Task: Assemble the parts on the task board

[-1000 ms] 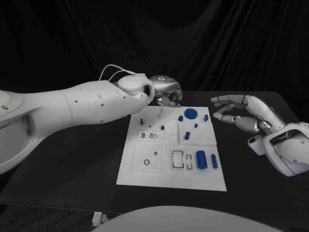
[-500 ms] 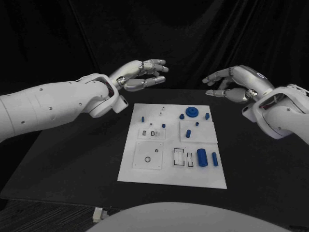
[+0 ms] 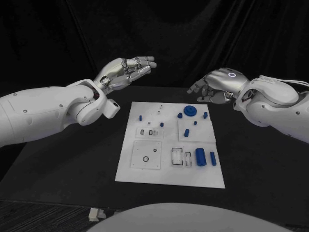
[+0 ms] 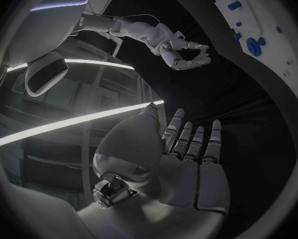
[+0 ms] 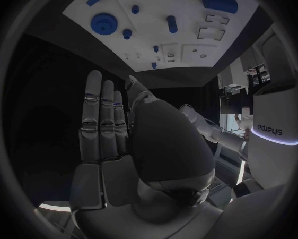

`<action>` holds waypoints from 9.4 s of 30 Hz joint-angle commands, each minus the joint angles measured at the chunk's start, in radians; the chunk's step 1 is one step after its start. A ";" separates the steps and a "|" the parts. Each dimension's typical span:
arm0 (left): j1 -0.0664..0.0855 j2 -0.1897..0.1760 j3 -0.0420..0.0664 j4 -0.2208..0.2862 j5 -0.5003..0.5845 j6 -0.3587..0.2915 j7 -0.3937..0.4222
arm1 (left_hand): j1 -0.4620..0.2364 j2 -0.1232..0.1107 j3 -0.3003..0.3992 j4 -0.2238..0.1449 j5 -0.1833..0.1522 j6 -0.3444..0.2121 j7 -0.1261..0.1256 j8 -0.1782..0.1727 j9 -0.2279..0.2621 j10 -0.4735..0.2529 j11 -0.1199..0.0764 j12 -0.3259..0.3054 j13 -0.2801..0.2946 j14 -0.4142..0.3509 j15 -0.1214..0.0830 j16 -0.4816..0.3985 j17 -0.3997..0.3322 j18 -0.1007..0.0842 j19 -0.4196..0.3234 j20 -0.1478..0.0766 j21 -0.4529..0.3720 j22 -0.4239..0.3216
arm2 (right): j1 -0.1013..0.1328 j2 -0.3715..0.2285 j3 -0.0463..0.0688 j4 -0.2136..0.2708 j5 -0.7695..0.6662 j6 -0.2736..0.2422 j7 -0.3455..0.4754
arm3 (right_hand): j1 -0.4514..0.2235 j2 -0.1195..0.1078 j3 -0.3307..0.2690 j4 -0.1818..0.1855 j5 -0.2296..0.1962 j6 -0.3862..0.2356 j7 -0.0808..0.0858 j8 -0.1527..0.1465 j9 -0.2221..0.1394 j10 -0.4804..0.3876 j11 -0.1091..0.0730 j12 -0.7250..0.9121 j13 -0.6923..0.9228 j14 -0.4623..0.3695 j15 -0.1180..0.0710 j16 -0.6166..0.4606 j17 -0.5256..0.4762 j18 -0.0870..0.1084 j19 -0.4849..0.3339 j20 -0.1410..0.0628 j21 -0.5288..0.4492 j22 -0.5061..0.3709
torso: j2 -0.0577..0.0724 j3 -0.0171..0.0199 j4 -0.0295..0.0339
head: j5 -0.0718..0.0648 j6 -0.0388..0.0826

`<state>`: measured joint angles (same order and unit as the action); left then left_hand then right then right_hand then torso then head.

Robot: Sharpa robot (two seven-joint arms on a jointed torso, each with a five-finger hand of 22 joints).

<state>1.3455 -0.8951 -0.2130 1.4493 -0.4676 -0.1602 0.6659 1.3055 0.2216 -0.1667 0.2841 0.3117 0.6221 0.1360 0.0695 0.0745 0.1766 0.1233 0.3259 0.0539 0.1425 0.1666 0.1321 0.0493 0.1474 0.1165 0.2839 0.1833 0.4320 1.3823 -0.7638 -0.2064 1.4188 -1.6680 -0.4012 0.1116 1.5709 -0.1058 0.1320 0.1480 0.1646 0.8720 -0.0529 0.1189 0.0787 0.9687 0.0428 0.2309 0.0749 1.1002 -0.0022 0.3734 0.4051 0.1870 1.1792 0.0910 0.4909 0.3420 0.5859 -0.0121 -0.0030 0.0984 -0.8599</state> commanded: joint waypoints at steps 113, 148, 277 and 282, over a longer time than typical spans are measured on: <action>-0.067 -0.001 0.000 0.005 0.049 0.085 0.187 | 0.166 0.022 -0.041 0.005 0.177 0.125 0.015 0.013 0.002 -0.009 0.022 0.063 -0.005 0.105 0.055 0.141 -0.002 -0.011 0.125 0.008 0.049 0.044 | -0.080 0.141 0.001 -0.228 -0.140 0.192 -0.046 | -0.140 -0.064 0.239 -0.037 0.225 0.106 0.078 -0.019 0.121 0.015 0.004 -0.048 0.041 0.409 -0.055 1.002 0.835 -0.118 0.243 -0.038 0.887 0.987 | 0.083 -0.0765 0.1201 | -0.057 0.001; -0.080 -0.005 0.000 -0.006 0.049 0.095 0.177 | 0.186 0.020 -0.033 0.006 0.186 0.128 0.026 0.019 0.003 0.007 0.046 0.082 -0.003 0.088 0.035 0.135 -0.004 -0.007 0.132 0.007 0.047 0.041 | -0.101 0.157 0.001 -0.264 -0.119 0.117 -0.018 | -0.148 -0.030 0.261 -0.086 0.197 0.219 0.123 0.070 0.248 0.154 -0.011 0.011 0.058 0.409 -0.065 1.005 0.830 -0.120 0.249 -0.047 0.887 1.004 | 0.082 -0.0767 0.1187 | -0.050 -0.009; -0.085 0.006 0.000 -0.016 0.049 0.116 0.127 | 0.175 0.020 -0.048 0.004 0.188 -0.336 -0.058 -0.034 -0.040 -0.099 0.046 0.030 -0.011 -0.030 0.038 0.103 -0.012 -0.005 0.104 0.008 0.026 0.027 | -0.075 0.407 0.001 -0.528 -0.016 0.194 -0.071 | -0.180 -0.046 0.190 -0.098 0.024 -0.151 0.025 -0.056 0.190 -0.124 0.025 -0.164 0.002 0.348 -0.032 0.943 0.725 -0.096 0.173 -0.015 0.780 0.940 | 0.090 -0.0854 0.1404 | -0.042 -0.004; -0.086 0.003 0.000 -0.017 0.049 0.118 0.125 | 0.175 0.020 -0.048 0.004 0.188 -0.336 -0.057 -0.034 -0.040 -0.099 0.046 0.028 -0.012 -0.030 0.038 0.103 -0.012 -0.005 0.104 0.008 0.026 0.027 | -0.076 0.390 0.001 -0.522 -0.016 0.151 -0.089 | -0.153 -0.047 0.099 -0.066 0.009 -0.237 0.012 -0.056 0.136 -0.215 0.030 -0.162 -0.006 0.333 -0.026 0.926 0.693 -0.088 0.155 -0.010 0.741 0.917 | 0.090 -0.0851 0.1406 | -0.039 0.000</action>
<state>1.2612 -0.8923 -0.2140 1.4313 -0.4256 -0.0550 0.6783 1.4802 0.2361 -0.1668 0.2840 0.4859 0.2792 0.0785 0.0348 0.0330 0.0780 0.1639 0.3515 0.0537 0.1215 0.2006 0.2208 0.0481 0.1468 0.2188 0.2928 0.2181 0.4646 1.3094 -0.3695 -0.2057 0.8943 -1.6810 -0.2209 0.0707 1.4080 -0.1603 0.2429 0.0933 0.1879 0.6447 -0.0439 0.0754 0.2246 0.7731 0.0698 0.0773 0.0783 1.4370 -0.0256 1.3238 1.1008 0.0941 1.3432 0.0802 1.2451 1.2610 0.6759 -0.0971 0.1377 0.0583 -0.8615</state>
